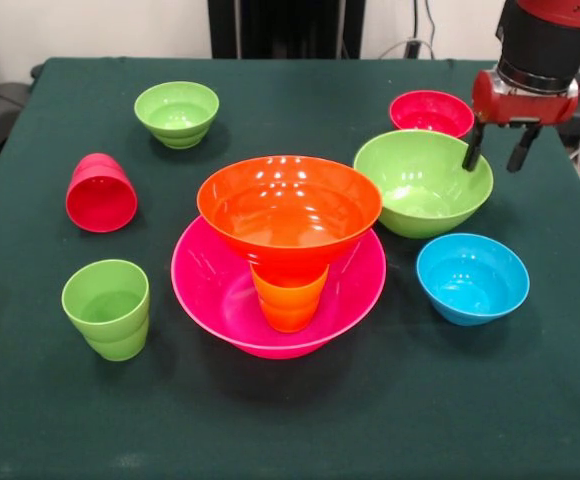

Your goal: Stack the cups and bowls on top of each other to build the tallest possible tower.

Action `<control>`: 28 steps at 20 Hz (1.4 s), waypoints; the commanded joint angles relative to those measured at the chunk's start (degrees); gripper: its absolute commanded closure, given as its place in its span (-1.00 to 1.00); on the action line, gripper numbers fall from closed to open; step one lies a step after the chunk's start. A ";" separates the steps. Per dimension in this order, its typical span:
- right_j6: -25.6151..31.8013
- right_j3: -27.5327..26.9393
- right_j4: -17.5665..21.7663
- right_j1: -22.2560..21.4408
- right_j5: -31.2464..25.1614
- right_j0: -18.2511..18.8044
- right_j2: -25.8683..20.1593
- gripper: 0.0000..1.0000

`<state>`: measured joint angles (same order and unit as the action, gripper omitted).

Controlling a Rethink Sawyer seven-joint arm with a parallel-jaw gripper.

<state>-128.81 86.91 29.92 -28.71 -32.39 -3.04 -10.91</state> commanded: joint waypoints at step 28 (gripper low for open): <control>4.60 -7.26 11.27 6.05 -1.75 -3.18 2.88 -1.00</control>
<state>-128.81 82.83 36.88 -26.48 -32.38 -4.89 -7.33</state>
